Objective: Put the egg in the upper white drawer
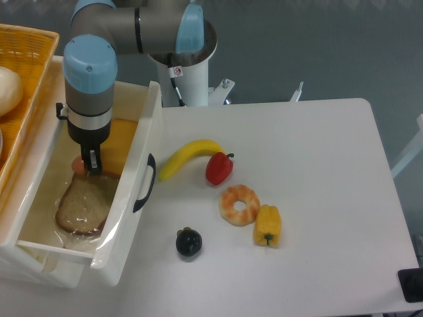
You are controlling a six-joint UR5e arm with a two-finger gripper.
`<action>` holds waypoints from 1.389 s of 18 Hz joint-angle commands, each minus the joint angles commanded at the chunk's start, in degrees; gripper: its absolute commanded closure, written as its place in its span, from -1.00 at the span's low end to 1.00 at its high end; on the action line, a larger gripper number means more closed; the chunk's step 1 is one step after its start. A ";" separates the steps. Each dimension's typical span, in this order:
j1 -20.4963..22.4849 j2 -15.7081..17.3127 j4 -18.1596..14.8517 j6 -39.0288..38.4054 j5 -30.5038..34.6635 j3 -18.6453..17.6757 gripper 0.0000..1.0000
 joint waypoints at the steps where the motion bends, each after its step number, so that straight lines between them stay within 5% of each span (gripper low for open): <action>1: 0.00 0.00 0.00 0.00 0.00 0.00 -0.14; 13: -0.09 -0.18 0.00 0.00 0.09 -0.09 -0.14; 17: -0.09 -0.09 0.09 0.00 0.09 -0.09 -0.27; 19: -0.09 -0.18 0.09 0.17 0.09 -0.09 -0.53; 22: -0.09 -0.09 0.09 0.09 0.09 0.00 -0.54; 25: -0.09 -0.09 0.17 0.26 0.09 0.00 -0.82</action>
